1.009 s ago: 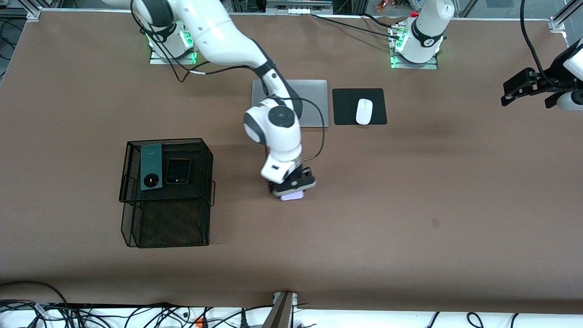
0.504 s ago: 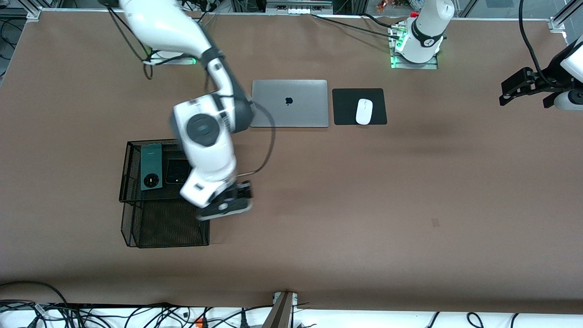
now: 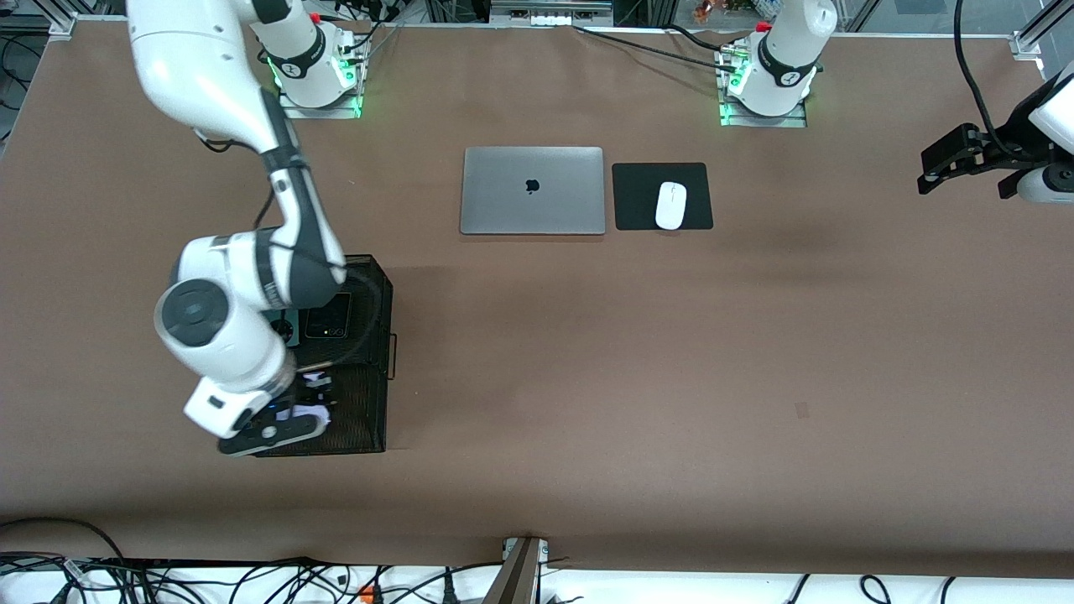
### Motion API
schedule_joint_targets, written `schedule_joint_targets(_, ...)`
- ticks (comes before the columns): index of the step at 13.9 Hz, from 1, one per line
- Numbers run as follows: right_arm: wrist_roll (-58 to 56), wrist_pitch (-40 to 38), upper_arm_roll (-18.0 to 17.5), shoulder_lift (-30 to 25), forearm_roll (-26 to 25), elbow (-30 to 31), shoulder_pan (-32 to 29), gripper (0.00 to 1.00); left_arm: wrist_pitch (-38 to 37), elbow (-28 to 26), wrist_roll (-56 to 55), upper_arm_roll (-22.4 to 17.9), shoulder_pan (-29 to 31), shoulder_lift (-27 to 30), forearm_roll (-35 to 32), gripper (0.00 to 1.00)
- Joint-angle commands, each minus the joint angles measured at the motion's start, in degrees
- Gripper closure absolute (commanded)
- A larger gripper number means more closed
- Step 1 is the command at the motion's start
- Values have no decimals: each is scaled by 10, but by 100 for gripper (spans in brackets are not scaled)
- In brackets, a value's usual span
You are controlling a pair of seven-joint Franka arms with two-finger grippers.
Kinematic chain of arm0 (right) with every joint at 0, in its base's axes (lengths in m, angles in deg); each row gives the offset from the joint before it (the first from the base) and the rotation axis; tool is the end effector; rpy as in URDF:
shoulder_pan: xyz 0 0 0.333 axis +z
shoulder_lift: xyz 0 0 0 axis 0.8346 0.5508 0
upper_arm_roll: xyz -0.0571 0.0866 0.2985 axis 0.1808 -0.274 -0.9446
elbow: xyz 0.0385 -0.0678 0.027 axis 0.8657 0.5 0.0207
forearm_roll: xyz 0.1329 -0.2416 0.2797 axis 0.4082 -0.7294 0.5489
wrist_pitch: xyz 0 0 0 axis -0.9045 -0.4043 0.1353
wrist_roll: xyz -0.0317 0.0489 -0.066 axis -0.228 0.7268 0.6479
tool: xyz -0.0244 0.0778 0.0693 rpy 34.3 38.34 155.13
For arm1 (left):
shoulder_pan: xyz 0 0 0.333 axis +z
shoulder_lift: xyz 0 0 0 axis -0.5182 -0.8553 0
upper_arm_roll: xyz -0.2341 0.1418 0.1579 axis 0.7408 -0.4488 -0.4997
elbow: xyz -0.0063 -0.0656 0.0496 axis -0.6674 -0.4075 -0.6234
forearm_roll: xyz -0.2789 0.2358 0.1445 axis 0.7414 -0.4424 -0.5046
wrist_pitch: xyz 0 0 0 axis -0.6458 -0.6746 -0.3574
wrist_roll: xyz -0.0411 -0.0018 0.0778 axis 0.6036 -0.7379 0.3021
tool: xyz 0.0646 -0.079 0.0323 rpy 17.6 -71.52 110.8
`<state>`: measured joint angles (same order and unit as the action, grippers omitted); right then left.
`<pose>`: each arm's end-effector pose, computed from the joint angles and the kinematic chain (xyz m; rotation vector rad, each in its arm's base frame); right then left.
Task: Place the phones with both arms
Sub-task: 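Carry the white phone into the basket and open the right gripper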
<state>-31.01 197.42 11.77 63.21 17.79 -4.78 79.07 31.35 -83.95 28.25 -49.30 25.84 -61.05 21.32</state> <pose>0.7479 0.1552 0.3338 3.0378 0.3875 0.2504 0.5472 -0.0194 0.6494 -3.1306 0.0686 0.0685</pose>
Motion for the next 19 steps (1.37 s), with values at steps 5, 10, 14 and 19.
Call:
schedule_joint_targets(5,-6,100,-11,13,85,82,-10,100,-7,-3,2,-2,-3,5,10,0)
schedule_joint_targets(10,1,96,-11,13,86,99,-18,18,-7,-2,2,-2,-3,1,7,0)
schedule_joint_targets(14,8,96,-11,10,85,93,-20,1,-7,-3,2,1,-3,1,6,0)
schedule_joint_targets(19,9,-124,17,5,83,-40,-32,1,-7,-3,3,1,-3,0,5,0)
